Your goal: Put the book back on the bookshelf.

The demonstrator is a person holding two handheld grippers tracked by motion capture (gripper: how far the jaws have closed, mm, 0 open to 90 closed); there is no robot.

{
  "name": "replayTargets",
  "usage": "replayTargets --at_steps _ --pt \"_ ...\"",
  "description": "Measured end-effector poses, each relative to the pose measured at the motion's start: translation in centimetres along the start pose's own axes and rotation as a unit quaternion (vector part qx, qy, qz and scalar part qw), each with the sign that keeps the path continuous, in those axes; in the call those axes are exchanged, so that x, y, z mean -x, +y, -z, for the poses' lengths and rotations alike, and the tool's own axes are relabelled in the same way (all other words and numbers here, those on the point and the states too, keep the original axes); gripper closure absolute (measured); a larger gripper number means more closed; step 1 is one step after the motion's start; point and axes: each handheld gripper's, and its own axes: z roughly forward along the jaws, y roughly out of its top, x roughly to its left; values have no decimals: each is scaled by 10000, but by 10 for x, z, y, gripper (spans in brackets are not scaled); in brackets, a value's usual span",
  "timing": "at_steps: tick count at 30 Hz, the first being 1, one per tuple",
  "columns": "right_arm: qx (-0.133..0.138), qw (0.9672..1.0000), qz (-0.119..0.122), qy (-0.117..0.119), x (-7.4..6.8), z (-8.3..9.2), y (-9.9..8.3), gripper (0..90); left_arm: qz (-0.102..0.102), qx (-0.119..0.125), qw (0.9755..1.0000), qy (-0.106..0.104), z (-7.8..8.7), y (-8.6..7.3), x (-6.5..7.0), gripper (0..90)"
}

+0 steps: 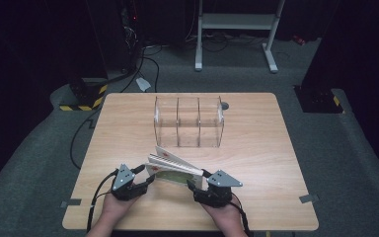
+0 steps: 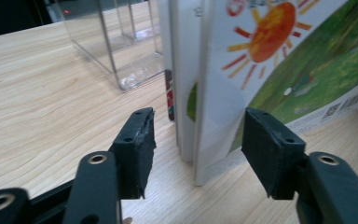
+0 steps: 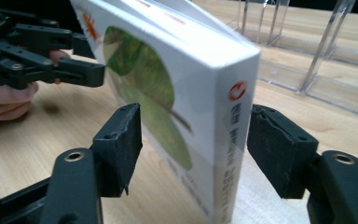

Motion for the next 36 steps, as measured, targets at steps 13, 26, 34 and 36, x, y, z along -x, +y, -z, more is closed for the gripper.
replayTargets --at_steps 13,26,34,36 --pt "151 9986 404 291 7 -14 16 380 431 -452 9955 708 25 -15 -25 368" --pt "86 9985 455 286 5 -19 21 530 440 -1066 9860 1204 19 -20 -33 336" --pt "147 9984 460 278 4 -21 18 546 476 -1254 9819 1337 18 -24 -36 334" --pt "163 9982 512 255 2 -21 18 557 468 -1252 9818 1349 18 -25 -36 333"
